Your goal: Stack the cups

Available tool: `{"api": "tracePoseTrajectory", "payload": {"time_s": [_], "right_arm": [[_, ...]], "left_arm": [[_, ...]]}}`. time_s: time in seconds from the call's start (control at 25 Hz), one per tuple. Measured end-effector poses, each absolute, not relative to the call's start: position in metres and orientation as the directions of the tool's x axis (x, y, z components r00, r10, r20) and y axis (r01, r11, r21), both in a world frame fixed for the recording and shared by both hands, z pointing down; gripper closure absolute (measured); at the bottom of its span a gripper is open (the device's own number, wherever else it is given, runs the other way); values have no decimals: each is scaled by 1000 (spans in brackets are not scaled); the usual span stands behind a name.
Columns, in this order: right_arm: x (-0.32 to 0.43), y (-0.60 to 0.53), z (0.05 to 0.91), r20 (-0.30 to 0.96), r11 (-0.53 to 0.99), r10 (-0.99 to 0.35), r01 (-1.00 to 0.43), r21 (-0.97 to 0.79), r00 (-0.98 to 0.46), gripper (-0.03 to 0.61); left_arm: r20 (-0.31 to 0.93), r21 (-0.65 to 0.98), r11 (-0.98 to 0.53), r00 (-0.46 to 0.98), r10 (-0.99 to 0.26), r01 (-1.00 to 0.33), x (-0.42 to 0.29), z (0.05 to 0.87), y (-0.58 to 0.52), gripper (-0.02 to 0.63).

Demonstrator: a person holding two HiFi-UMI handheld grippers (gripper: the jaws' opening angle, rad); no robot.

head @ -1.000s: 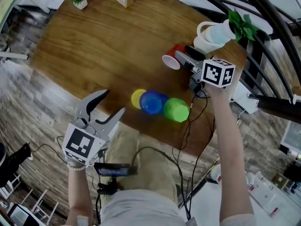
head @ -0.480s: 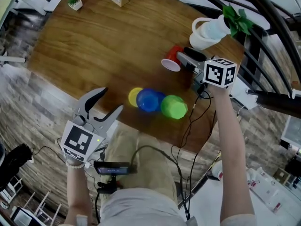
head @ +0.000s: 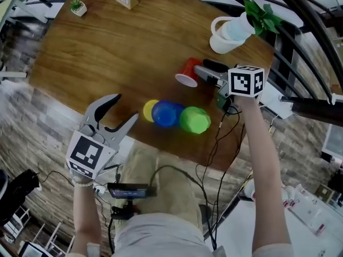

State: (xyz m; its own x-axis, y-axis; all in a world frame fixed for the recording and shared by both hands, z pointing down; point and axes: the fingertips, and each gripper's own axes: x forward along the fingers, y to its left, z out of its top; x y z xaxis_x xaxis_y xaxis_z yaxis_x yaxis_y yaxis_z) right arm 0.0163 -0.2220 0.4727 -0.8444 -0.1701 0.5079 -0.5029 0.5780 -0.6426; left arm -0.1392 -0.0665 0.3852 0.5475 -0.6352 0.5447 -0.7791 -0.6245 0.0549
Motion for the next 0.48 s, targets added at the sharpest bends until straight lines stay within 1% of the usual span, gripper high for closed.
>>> {"api": "tracePoseTrajectory", "payload": {"time_s": [0.28,0.48], "right_arm": [[18,-211,473,506,527,-173,-514,-677,-845,328],[6,-189,476,504,509,-103,-480,-715,-858,316]], "left_arm": [[538,64,-639,565,-625,-767,-139,383,-79,377],[531,63,-655,580,-617,-753,-139,385,-86,377]]}}
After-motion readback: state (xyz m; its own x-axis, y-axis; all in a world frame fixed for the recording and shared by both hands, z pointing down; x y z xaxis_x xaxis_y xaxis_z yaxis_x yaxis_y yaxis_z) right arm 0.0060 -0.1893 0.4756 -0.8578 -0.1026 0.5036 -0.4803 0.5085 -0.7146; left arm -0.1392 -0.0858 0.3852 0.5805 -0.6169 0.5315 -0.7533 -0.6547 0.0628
